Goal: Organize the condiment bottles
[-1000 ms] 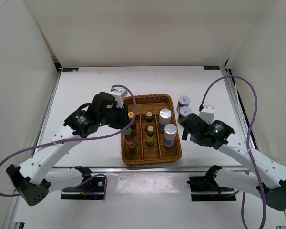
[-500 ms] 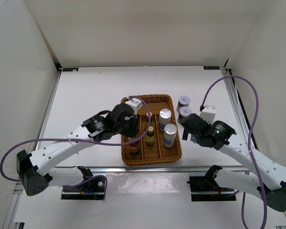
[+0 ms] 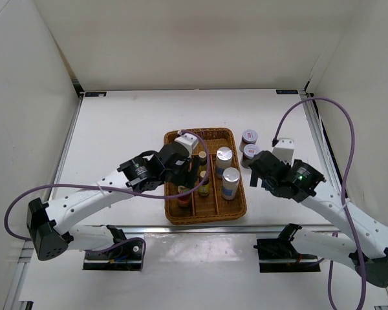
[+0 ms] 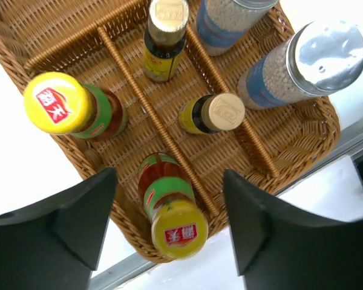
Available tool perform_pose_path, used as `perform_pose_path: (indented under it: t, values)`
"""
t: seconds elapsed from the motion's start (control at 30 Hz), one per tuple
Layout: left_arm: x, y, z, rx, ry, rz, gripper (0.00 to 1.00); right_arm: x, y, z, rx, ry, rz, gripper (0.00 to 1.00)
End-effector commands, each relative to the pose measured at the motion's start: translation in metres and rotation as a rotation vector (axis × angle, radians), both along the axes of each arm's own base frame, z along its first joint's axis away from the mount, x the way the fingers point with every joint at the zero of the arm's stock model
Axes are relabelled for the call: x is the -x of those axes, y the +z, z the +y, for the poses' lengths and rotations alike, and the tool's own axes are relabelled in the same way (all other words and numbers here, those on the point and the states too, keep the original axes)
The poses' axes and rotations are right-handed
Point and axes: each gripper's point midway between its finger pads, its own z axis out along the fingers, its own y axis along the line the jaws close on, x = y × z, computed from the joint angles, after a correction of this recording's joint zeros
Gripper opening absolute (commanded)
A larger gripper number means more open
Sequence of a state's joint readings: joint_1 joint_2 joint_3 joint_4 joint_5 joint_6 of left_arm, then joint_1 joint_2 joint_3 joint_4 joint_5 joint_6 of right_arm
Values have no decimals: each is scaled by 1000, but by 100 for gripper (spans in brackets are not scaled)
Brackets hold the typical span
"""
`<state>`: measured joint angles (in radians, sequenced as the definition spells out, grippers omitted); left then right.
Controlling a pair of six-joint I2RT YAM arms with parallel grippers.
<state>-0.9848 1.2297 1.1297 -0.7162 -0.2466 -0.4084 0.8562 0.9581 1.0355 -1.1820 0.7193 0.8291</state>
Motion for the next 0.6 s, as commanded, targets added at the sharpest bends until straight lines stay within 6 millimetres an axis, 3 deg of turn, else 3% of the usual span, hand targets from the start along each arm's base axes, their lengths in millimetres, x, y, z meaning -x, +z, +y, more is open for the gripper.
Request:
perform_pose_path:
  t: [0.0,0.03,0.07,0.1,0.23,0.33,0.4,0.43,0.47,0.5,0.57]
  values:
    - [-11,44,-8,76,2,-95,85,-28,50,-9,93,26,-142,100]
    - [-13,50,-8,80,5,-114,90,-36,67,-9,85,19,-182,100]
    - [-13,53,-5,69,12,-114,92,-42,72,-7,101,30,-184,100]
    - [-14,71,-5,93,4,-142,94,-46,78,-5,134,71,-187,100]
    - [-17,107,3,105,7,-212,97,-68,92,6,142,95,-203,100]
    - [-19,132,22,109,50,-280,100,-85,74,23,79,152,-102,100]
    - [-25,145,47,90,133,-340,100,-99,56,24,44,159,-19,100]
    - [-29,140,63,42,184,-361,100,-107,54,21,5,147,-1,100]
    - [-29,142,77,35,219,-375,100,-109,43,37,-59,205,65,100]
    - [-35,140,92,12,271,-380,100,-115,41,40,-77,214,80,100]
    - [-39,130,113,-37,324,-384,100,-124,27,36,-93,189,133,100]
